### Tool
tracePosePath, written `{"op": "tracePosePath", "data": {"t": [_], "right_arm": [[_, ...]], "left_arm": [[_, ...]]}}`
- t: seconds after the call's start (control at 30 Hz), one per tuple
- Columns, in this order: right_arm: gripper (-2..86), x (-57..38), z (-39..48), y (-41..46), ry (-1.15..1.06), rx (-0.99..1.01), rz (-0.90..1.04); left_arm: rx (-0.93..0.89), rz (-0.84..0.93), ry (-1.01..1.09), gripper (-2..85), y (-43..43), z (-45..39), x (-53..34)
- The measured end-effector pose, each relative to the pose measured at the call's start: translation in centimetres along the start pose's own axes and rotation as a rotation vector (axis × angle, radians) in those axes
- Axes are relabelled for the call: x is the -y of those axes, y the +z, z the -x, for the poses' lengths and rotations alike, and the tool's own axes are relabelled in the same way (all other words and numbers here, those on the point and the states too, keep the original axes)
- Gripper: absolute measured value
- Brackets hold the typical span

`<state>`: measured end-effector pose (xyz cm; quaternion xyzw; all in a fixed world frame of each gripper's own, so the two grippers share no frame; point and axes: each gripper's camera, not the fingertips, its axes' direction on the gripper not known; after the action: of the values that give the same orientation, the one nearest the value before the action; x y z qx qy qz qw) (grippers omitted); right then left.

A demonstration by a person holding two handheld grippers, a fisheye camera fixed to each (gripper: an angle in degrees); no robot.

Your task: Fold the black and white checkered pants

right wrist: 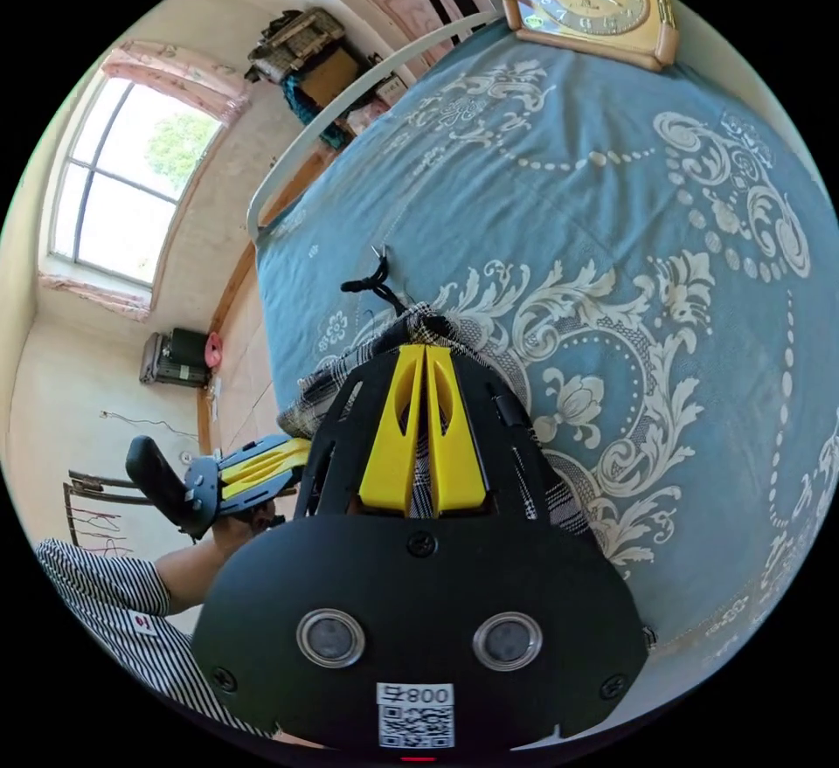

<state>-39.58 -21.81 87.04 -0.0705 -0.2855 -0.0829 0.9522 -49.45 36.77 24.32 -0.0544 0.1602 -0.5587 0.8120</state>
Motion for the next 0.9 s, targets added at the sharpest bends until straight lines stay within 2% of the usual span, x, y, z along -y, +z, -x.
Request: {"op": "tracePosePath", "data": {"t": [0.17, 0.4, 0.6, 0.67, 0.9], "right_arm": [[0.1, -0.5, 0.1, -1.5, -0.021, -0.003, 0.012], [0.1, -5.1, 1.1, -6.9, -0.047, 0.065, -0.065], [0.1, -6.0, 0.7, -4.1, -0.045, 0.038, 0.104], [0.1, -6.2, 0.2, -5.2, -0.036, 0.056, 0.101], [0.1, -12.3, -2.8, -15.3, -0.034, 0.114, -0.010]], "left_arm": [[-0.011, 0.021, -0.012, 0.2, 1.1, -1.2, -0.3], [0.024, -0.013, -0.011, 0.2, 1.7, -3.1, -1.3], [-0.052, 0.025, -0.089, 0.3, 4.9, -3.0, -1.6], [-0.054, 0.031, -0.090, 0.4, 5.3, -3.6, -1.7], [-0.158, 0.056, 0.028, 1.5, 5.6, -7.7, -2.8]]}}
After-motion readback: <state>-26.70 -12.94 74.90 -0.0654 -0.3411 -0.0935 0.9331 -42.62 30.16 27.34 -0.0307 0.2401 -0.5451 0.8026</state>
